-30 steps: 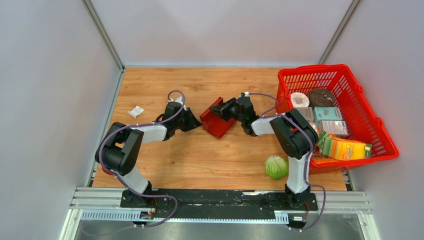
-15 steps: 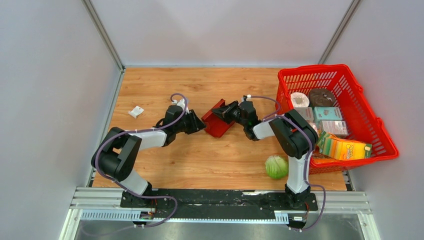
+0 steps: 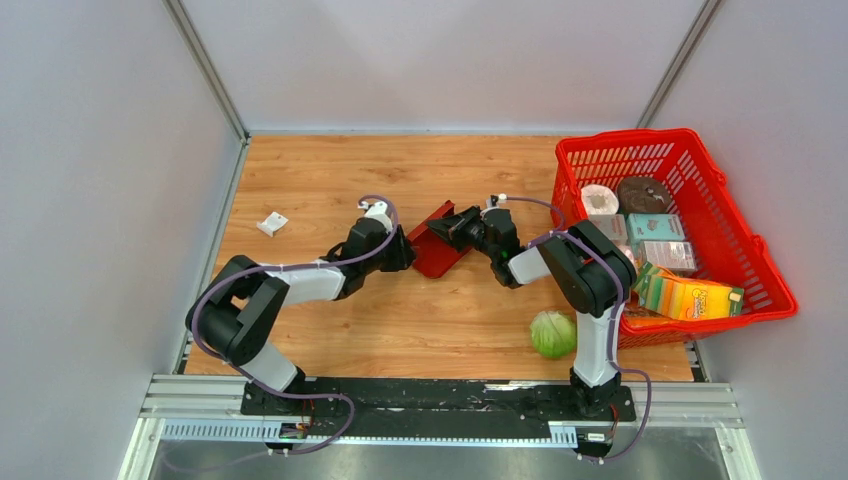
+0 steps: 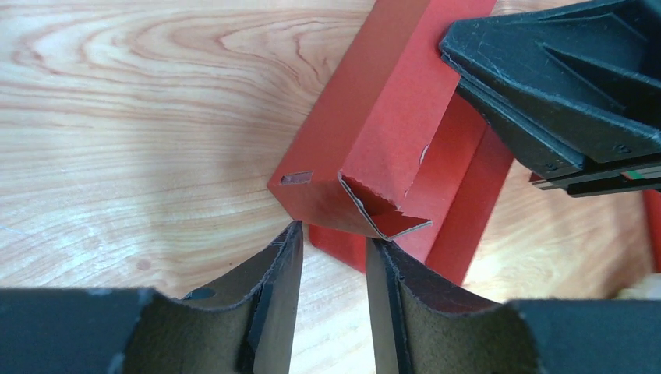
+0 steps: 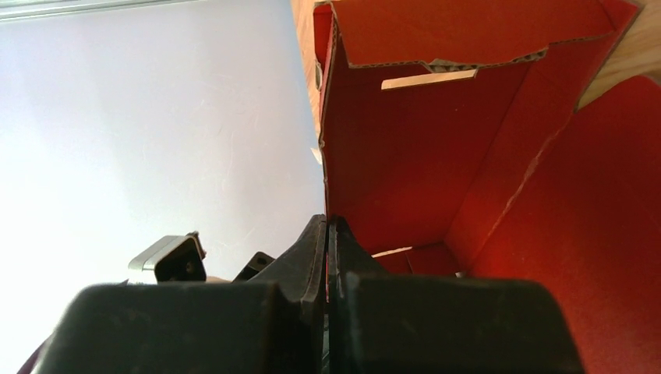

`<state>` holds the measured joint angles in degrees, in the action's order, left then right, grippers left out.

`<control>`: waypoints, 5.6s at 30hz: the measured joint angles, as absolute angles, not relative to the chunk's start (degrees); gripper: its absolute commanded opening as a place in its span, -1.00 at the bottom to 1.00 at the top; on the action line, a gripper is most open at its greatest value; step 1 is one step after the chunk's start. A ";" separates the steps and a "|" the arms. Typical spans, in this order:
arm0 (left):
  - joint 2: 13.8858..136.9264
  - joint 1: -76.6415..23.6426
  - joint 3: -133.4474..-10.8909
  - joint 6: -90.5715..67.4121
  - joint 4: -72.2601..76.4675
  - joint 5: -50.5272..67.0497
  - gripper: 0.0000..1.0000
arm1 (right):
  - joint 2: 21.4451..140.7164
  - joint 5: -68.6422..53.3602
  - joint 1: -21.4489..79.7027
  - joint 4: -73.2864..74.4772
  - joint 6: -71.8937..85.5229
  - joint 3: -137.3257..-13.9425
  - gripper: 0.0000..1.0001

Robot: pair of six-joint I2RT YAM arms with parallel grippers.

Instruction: Fold the paper box

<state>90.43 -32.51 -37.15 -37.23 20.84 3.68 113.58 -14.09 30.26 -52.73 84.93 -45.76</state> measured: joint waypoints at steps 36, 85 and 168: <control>99.57 -47.24 -47.99 -24.14 17.74 -37.30 -0.45 | 113.47 -15.99 29.43 -49.65 90.78 -46.33 -1.00; 89.86 -48.80 -48.31 -36.45 -6.20 -42.63 -1.00 | 80.44 -31.31 22.85 17.89 32.71 -48.95 0.66; 49.50 -47.27 -44.23 -34.94 -26.57 -35.66 -1.00 | 75.50 -25.65 38.17 22.72 45.98 -70.65 0.68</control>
<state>49.50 -47.27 -44.23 -34.94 -26.57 -35.66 75.50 -25.65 38.17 22.72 45.98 -70.65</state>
